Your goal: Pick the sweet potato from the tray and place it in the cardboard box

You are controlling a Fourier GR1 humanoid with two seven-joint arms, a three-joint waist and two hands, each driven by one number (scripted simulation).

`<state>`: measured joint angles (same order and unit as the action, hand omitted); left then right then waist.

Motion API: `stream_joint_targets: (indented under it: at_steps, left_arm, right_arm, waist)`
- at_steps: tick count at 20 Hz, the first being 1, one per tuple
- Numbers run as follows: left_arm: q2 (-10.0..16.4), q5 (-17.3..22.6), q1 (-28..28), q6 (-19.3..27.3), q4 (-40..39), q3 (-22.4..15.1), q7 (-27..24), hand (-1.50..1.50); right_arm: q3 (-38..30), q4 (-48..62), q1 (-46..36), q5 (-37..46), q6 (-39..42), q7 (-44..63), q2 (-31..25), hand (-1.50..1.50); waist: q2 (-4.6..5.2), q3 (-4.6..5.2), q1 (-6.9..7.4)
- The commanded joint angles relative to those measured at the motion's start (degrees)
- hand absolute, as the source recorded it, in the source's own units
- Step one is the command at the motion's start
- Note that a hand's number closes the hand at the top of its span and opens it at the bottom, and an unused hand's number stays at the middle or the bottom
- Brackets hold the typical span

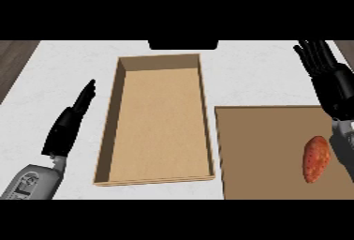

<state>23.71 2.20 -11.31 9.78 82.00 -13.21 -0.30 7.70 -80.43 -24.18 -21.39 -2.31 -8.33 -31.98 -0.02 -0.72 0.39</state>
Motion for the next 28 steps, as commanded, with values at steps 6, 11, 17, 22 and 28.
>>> stream_joint_targets:
  at_steps: [6,11,17,22,28]
  left_arm:
    - [0.8,-1.2,7.2,6.5,0.0,5.5,1.5,0.0]
    - [-0.4,0.4,8.0,5.4,0.6,4.9,2.7,0.0]
    - [-0.8,-0.4,12.2,3.8,3.8,4.9,2.6,0.0]
    - [-1.0,-0.4,10.7,4.3,2.6,5.5,2.5,0.0]
    - [-1.8,-1.1,12.0,4.9,6.4,3.8,5.3,0.0]
  right_arm:
    - [-18.7,1.0,4.4,-4.1,-15.7,-2.1,0.0,-1.5]
    - [-19.4,9.5,13.9,5.0,-34.2,1.5,3.6,-1.5]
    - [-16.8,-1.5,25.7,9.9,-30.7,2.6,-0.4,-1.5]
    - [-10.6,-6.4,32.0,16.2,-23.4,16.0,-14.0,-1.5]
    - [-5.2,-11.1,36.9,15.1,-7.3,28.5,-25.4,-1.5]
  waist:
    - [-0.5,0.68,-1.12]
    - [-0.21,0.66,-1.73]
    - [-0.1,0.77,-0.78]
    - [-0.14,1.03,-1.51]
    - [-0.17,0.95,-0.8]
